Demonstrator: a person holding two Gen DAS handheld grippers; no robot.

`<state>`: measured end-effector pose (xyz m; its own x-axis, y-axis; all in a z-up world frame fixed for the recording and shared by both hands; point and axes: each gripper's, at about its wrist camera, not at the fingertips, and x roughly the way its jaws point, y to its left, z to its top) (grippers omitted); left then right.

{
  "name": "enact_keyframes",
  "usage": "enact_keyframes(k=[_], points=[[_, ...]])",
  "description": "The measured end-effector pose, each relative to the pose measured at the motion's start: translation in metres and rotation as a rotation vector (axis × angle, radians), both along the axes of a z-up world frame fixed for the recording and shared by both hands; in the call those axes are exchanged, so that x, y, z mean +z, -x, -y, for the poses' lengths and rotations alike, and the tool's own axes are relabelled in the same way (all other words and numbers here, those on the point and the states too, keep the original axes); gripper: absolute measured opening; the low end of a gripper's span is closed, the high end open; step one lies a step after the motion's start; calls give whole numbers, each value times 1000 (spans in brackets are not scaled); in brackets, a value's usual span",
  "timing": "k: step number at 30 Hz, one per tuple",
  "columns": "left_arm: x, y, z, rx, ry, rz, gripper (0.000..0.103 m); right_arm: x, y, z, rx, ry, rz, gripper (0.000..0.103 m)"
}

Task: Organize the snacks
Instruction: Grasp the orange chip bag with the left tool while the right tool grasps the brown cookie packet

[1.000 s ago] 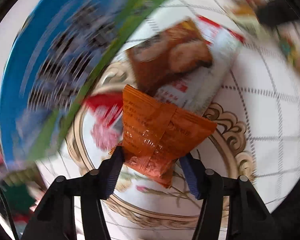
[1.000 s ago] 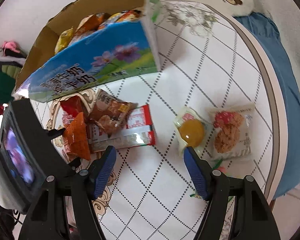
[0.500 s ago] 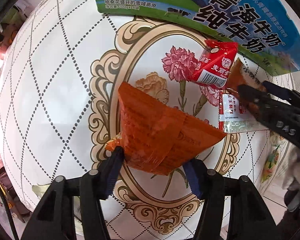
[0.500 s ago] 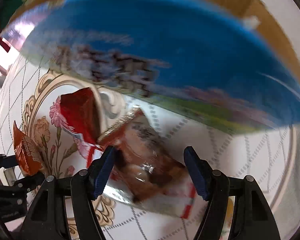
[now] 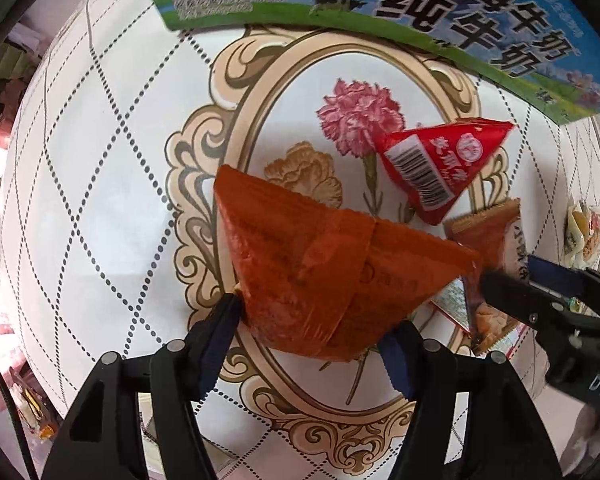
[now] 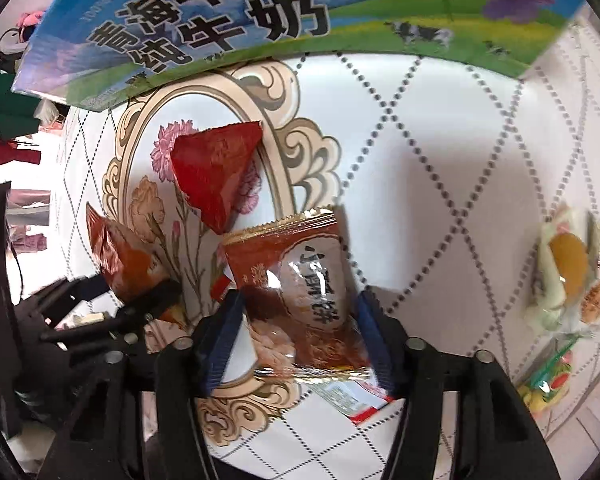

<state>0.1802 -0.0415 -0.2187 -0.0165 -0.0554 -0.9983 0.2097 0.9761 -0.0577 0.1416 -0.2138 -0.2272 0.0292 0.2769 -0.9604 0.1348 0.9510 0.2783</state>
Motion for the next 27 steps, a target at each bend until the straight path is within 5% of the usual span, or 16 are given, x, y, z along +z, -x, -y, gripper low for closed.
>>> enact_keyframes(k=[9,13,22,23,27], points=[[27,-3,19,-45,-29,85,64,0,0,-20,62,58,72,69],[22,-10,17,-37,-4,74,64,-12,7,-30,94,109,78,57],[6,-29,31,46,-12,77,60,-8,23,31,-188,105,95,58],[5,-31,28,62,-17,79,51,-8,23,34,-195,97,92,58],[2,-37,8,130,-6,74,51,-9,23,41,-197,80,85,65]])
